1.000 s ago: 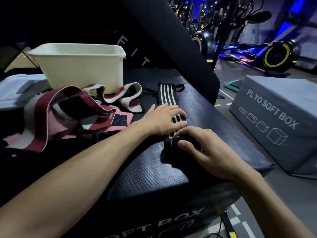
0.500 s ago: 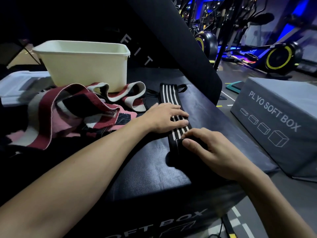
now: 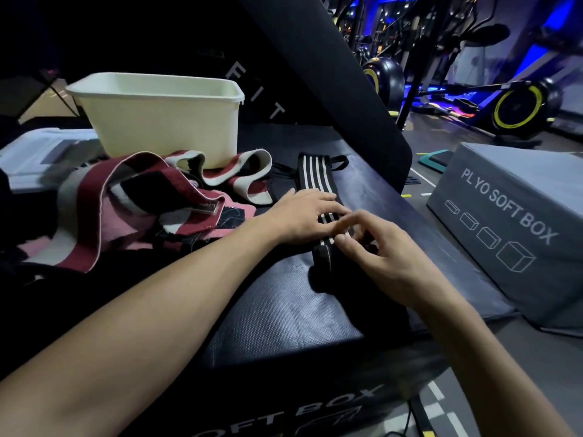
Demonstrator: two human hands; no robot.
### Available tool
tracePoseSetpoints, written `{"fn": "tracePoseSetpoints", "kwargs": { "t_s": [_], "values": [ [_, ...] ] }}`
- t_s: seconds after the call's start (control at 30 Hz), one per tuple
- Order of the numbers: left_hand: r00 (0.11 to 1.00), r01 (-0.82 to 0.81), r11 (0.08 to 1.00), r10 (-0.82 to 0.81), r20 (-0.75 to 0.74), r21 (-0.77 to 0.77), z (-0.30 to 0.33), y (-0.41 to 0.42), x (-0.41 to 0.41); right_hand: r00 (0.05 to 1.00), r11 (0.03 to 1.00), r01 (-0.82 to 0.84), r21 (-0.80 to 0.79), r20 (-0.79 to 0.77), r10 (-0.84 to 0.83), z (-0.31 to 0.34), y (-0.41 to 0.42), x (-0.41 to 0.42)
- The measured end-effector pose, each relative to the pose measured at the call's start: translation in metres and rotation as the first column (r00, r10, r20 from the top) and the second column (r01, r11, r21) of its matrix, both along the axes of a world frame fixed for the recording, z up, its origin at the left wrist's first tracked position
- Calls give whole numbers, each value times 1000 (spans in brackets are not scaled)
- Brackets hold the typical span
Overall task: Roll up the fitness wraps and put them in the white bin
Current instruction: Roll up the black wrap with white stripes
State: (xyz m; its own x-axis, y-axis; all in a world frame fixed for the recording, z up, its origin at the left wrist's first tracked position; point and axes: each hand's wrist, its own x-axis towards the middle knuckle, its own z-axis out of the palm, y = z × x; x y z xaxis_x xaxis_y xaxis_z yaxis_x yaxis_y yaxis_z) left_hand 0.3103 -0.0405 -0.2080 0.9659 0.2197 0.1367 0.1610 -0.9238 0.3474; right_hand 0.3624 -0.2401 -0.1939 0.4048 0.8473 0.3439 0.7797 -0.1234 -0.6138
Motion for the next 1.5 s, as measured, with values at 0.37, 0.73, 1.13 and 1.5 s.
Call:
{"fn": "tracePoseSetpoints", "kwargs": {
  "t_s": [0.37,0.73,1.13,1.5],
  "values": [
    [1000,4,1000,-4,-29,-10,1,-1,-2,946,964,98,247,278,-168,-11,5,-12],
    [999,-37,999,37,-32,-4,1,-1,-1,919,999,0,-49,393,20,-17,-7,-1],
    [997,-57,996,61,-50,69,3,-6,-3,876,943,55,-328,469,112,5,-16,-13],
    [998,-56,997,58,-35,52,1,-5,-3,916,941,-9,-340,374,143,12,-20,-18]
  ]
}}
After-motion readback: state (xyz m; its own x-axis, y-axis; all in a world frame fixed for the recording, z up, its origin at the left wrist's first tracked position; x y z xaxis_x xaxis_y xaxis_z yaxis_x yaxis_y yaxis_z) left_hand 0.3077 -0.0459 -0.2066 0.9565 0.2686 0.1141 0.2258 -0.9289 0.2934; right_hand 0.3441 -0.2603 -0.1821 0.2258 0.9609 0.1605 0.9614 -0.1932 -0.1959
